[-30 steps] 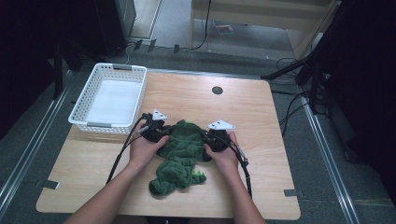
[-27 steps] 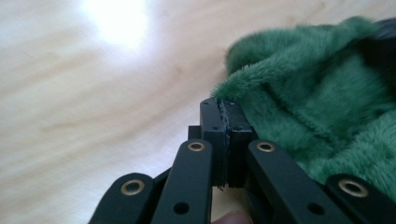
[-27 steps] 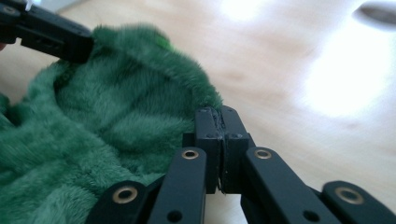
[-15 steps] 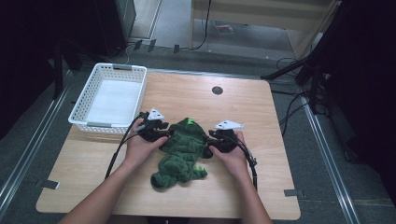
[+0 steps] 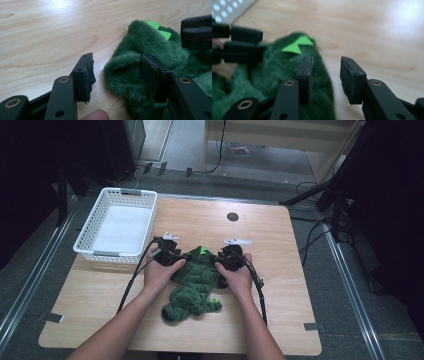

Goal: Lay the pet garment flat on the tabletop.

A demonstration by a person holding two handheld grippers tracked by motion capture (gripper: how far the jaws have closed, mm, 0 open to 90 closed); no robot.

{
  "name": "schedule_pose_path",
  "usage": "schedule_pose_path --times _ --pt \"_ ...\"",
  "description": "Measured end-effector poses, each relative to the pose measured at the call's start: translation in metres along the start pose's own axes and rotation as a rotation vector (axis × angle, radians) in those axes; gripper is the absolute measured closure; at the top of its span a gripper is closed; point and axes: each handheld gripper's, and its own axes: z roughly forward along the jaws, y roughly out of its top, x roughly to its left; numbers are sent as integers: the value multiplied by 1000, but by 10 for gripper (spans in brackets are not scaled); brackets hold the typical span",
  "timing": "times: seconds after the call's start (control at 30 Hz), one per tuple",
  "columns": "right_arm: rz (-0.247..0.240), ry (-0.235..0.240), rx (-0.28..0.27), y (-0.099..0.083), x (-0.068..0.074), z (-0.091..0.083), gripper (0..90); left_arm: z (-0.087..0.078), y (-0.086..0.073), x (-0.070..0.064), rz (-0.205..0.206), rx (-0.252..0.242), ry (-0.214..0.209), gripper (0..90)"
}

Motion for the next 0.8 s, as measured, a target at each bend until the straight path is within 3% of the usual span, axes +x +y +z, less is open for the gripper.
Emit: schedule_pose_path --times 0.07,0.1,0.13,0.17,0.2,0.23,0.37,0.5,0.57,0.63,0.7,0.77,0.8 --pt "-19 -10 21 -5 1 0 643 -1 0 -1 22 -3 5 551" --pt "-41 -15 30 -7 2 -1 651 -3 1 -2 59 -3 2 619" --pt "-41 -15 30 -7 2 -1 651 -3 1 -2 59 -3 2 680" --pt "-85 -23 30 -9 6 -3 716 -4 0 -5 84 -11 16 751" --pt "-98 -22 35 -9 7 -4 757 -5 1 -6 97 -6 9 828" --pt "-120 -26 42 -9 8 -4 829 -4 -1 -8 122 6 -30 893" --pt "-141 -11 45 -3 6 -3 891 -2 -3 -14 179 25 -69 900" --pt "-134 -2 -9 8 4 -6 894 -5 0 -15 171 -16 -70 900" --pt "-142 -6 -54 18 3 -8 894 -6 4 -11 140 -41 -35 900" --pt "-151 -42 -79 26 1 -7 895 -4 7 -5 89 -42 -13 900" --pt "-142 -95 -45 30 -8 5 893 3 9 3 57 -24 14 900" --pt "-144 -99 -23 29 -11 9 891 4 8 4 54 -14 11 900" --pt "-135 -87 23 26 -16 16 840 5 8 5 45 -13 6 899"
